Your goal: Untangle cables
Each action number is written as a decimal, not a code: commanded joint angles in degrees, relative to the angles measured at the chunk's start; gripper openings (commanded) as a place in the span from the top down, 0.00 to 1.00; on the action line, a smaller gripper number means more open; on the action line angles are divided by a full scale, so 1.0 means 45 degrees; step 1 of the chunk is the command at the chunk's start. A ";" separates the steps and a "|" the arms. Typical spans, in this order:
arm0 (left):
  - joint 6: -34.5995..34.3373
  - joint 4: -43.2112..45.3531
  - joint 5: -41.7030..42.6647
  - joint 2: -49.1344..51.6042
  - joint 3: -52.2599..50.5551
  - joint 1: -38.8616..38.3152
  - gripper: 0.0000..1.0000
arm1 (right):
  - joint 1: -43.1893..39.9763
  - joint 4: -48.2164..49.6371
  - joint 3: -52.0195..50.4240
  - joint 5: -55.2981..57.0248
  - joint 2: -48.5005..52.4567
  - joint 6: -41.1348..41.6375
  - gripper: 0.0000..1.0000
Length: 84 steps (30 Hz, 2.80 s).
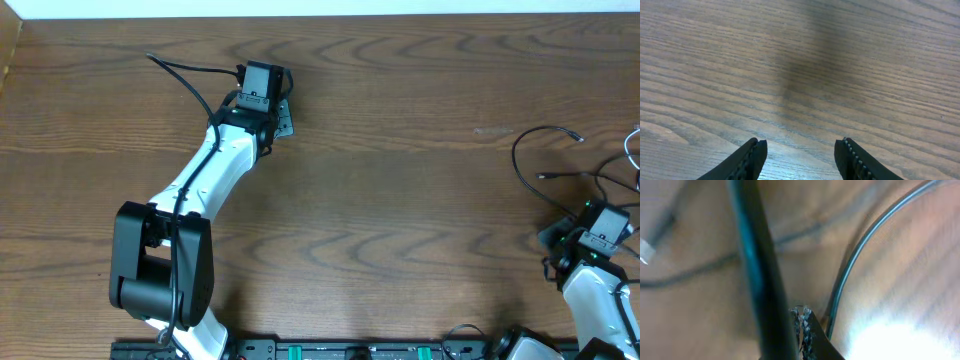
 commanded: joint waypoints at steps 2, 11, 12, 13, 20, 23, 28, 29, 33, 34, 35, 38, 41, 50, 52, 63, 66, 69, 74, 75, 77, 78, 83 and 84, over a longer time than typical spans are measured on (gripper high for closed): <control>0.0126 -0.0034 -0.0078 -0.0078 0.0068 -0.0010 0.50 | -0.0010 0.1851 0.0262 0.0529 -0.0068 -0.1277 0.99; 0.0131 -0.0029 -0.0078 -0.0078 0.0068 -0.0010 0.50 | -0.0214 0.5746 0.2705 0.0447 -0.0053 -0.1899 0.99; 0.0131 -0.0024 -0.0078 -0.0078 0.0068 -0.0010 0.50 | -0.0214 0.6275 0.3045 0.0447 0.0044 -0.2059 0.99; 0.0126 -0.0019 -0.0078 -0.0078 0.0068 -0.0010 0.50 | -0.0219 0.6601 0.3249 0.0447 0.0151 -0.2157 0.99; 0.0131 -0.0034 -0.0078 -0.0078 0.0068 -0.0010 0.50 | -0.0554 0.7057 0.5945 0.0447 0.3235 -0.2992 0.98; 0.0126 -0.0039 -0.0078 -0.0078 0.0068 -0.0010 0.50 | -0.0957 0.5343 0.7567 0.0437 0.5071 -0.2526 0.98; 0.0126 -0.0034 -0.0078 -0.0078 0.0068 -0.0010 0.50 | -0.1763 0.1865 1.0049 -0.0471 0.7800 -0.1613 0.99; 0.0126 -0.0034 -0.0073 -0.0078 0.0068 -0.0010 0.50 | -0.1923 0.1307 1.0389 -0.0646 0.8208 -0.1486 0.99; 0.0126 -0.0034 -0.0073 -0.0078 0.0068 -0.0019 0.50 | -0.2361 0.0554 1.0953 -0.1656 0.9238 -0.1433 0.65; 0.0126 -0.0034 -0.0073 -0.0078 0.0068 -0.0019 0.50 | -0.2375 0.0544 1.0948 -0.1763 0.9272 -0.1549 0.34; 0.0126 -0.0039 -0.0073 -0.0078 0.0068 -0.0019 0.50 | -0.2370 0.0544 1.0948 -0.1768 0.9272 -0.1846 0.09; 0.0126 -0.0087 -0.0073 -0.0078 0.0068 -0.0019 0.50 | -0.2351 0.0384 1.0958 -0.1758 0.9088 -0.2487 0.01; 0.0131 -0.0291 -0.0073 -0.0078 0.0068 -0.0019 0.50 | -0.2351 -0.0423 1.0958 -0.1583 0.8388 -0.2458 0.01; 0.1234 -0.0398 -0.0083 -0.0078 0.0068 -0.0019 0.46 | -0.2346 -0.2735 1.0958 0.1530 0.2744 -0.2069 0.01; 0.1273 -0.0253 -0.0078 -0.0078 0.0068 -0.0019 0.45 | -0.2346 -0.3060 1.0958 0.1588 0.1452 -0.2443 0.01; 0.2098 -0.0262 -0.0112 -0.0262 0.0068 -0.0019 0.45 | -0.1588 -0.5892 1.0953 0.0374 -0.2914 -0.2637 0.01; 0.2098 -0.0209 -0.0442 -0.0976 0.0068 -0.0019 0.45 | -0.1205 -0.5838 1.0953 0.0831 -0.4211 -0.3517 0.01; 0.2093 0.0029 -0.1025 -0.2254 0.0068 -0.0019 0.45 | -0.1098 -0.5989 1.0953 0.0913 -0.5610 -0.3813 0.01; 0.2137 -0.0024 -0.1919 -0.5187 0.0068 -0.0019 0.44 | -0.1098 -0.7077 1.0953 0.0083 -0.7339 -0.3813 0.01; 0.2142 -0.0160 -0.2244 -0.5892 0.0068 -0.0019 0.44 | -0.1098 -0.7422 1.0953 -0.0170 -0.7650 -0.3813 0.01; 0.2147 -0.0447 -0.2807 -0.6985 0.0068 -0.0019 0.44 | -0.1098 -0.7883 1.0953 -0.0277 -0.8160 -0.3755 0.01; 0.2239 -0.0646 -0.3186 -0.7674 0.0068 -0.0019 0.44 | -0.1098 -0.8121 1.0953 -0.0253 -0.8500 -0.3657 0.01; 0.2341 -0.1467 -0.4614 -1.0380 0.0068 -0.0019 0.41 | -0.1098 -0.8539 1.0948 -0.0228 -1.0156 -0.3662 0.01; 0.2327 -0.1574 -0.4794 -1.0822 0.0068 -0.0019 0.40 | -0.1093 -0.8548 1.0948 -0.0228 -1.0491 -0.3657 0.01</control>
